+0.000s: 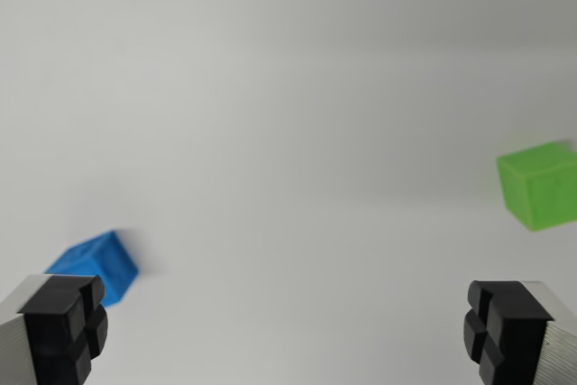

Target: Stack cube

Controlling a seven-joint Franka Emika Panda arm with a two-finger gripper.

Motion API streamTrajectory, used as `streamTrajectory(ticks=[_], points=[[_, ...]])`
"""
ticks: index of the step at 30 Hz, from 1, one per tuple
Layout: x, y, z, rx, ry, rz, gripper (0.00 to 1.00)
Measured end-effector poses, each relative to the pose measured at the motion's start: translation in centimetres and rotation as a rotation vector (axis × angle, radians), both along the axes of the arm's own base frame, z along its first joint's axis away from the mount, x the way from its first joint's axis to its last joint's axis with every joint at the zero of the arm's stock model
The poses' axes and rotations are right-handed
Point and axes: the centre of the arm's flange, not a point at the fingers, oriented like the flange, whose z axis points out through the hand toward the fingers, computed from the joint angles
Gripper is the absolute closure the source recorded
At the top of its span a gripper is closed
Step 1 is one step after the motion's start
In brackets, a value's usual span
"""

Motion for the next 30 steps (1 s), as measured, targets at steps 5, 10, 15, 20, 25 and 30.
streamTrajectory(ticks=[5, 10, 15, 20, 25, 30], points=[[0.0, 0.0, 0.0, 0.0, 0.0, 0.0, 0.0], [0.0, 0.0, 0.0, 0.0, 0.0, 0.0, 0.0], [-0.01, 0.0, -0.03, 0.0, 0.001, 0.0, 0.0], [-0.08, 0.11, -0.22, 0.0, 0.002, 0.002, 0.0], [-0.2, 0.33, -0.55, 0.0, 0.003, 0.006, 0.0], [-0.47, 0.64, -1.0, 0.0, 0.004, 0.011, 0.0]])
